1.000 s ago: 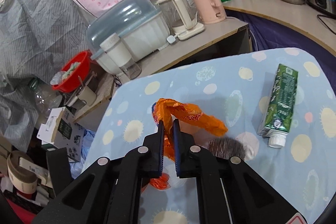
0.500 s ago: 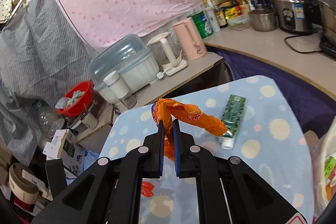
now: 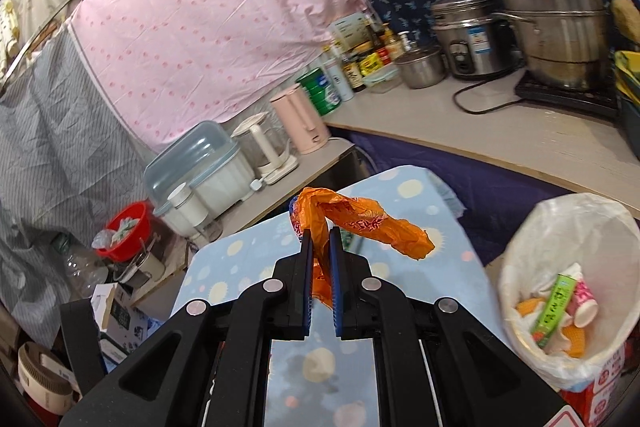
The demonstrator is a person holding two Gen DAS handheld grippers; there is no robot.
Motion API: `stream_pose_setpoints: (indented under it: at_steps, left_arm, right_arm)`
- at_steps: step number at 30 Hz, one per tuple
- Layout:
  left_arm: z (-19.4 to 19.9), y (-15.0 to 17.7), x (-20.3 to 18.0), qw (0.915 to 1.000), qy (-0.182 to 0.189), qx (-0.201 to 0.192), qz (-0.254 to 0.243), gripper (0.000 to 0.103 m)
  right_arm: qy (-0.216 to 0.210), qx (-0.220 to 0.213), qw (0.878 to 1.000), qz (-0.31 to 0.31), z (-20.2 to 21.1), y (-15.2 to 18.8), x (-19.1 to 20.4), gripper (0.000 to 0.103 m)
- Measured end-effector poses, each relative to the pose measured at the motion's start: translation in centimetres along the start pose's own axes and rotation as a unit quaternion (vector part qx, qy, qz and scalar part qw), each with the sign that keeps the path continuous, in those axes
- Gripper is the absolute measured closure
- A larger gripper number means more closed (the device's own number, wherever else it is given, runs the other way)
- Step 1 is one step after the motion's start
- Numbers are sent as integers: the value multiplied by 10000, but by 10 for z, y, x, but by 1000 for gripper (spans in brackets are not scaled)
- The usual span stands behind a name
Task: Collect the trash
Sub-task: 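Carry the held red and orange bags over the trash bin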
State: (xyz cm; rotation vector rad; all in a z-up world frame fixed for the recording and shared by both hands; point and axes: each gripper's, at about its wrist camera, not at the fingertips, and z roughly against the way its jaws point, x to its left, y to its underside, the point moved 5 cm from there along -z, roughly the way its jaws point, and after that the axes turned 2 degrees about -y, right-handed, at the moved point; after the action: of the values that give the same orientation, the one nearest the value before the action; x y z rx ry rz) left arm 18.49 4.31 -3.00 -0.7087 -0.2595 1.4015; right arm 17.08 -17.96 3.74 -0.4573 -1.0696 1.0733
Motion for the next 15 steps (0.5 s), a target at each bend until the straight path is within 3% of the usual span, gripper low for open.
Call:
stream_pose_setpoints:
  at_steps: [15]
  left_arm:
    - [-2, 27, -113, 9952, 236, 74, -952, 74]
  right_arm:
    - [658, -263, 9957, -599, 76, 18, -111, 95]
